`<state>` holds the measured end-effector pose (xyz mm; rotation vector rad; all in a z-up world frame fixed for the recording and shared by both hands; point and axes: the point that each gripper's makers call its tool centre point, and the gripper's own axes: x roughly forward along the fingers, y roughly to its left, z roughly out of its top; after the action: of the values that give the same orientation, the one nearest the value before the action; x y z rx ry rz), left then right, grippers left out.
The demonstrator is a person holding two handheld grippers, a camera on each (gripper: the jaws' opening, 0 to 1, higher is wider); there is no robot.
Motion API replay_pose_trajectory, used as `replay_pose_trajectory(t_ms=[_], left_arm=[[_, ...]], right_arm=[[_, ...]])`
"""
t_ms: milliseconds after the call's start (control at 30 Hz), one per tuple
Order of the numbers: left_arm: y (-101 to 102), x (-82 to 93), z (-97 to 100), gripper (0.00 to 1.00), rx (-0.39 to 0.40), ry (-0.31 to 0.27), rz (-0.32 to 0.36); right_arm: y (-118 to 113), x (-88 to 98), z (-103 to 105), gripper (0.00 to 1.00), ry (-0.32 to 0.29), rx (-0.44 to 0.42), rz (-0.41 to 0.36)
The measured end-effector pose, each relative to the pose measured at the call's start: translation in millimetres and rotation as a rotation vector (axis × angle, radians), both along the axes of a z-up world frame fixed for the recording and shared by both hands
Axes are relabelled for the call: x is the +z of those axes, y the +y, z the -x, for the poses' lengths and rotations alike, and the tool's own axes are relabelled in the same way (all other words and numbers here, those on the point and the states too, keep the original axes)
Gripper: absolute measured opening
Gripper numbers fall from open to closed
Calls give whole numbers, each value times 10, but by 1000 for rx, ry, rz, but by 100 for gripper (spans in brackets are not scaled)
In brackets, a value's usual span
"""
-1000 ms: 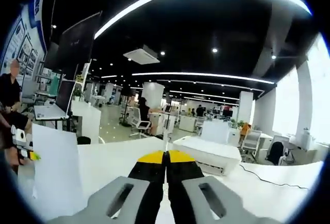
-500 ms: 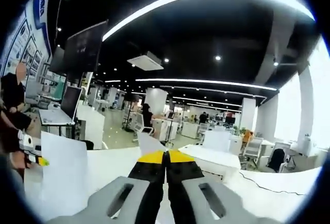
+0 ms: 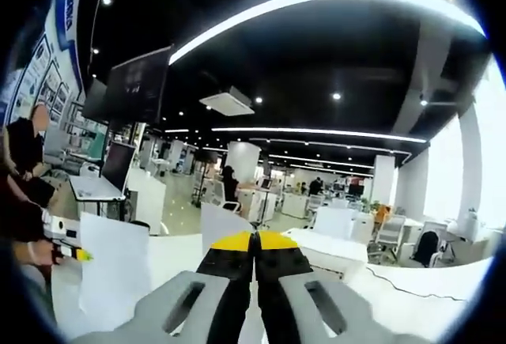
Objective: Organize the stack of printing papers by aligning and flattening the scattered papers on the table
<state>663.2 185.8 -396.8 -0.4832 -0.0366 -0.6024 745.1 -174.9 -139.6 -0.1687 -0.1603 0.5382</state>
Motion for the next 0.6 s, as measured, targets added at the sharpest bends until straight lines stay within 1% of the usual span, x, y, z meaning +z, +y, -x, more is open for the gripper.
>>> replay_pose_trajectory(t_ms=[200, 267, 400, 600], left_arm=[[-1, -3, -4, 6, 0, 1, -3], [0, -3, -5, 6, 0, 2, -2], [-4, -3, -7, 6, 0, 1, -4], [-5, -2, -4, 6, 1, 0, -6]], right_arm=[[66, 66, 252, 0, -16, 26, 0], [121, 78, 362, 0, -25, 35, 14], [172, 95, 477, 0, -29, 50, 24], [225, 80, 579, 0, -29, 66, 31]])
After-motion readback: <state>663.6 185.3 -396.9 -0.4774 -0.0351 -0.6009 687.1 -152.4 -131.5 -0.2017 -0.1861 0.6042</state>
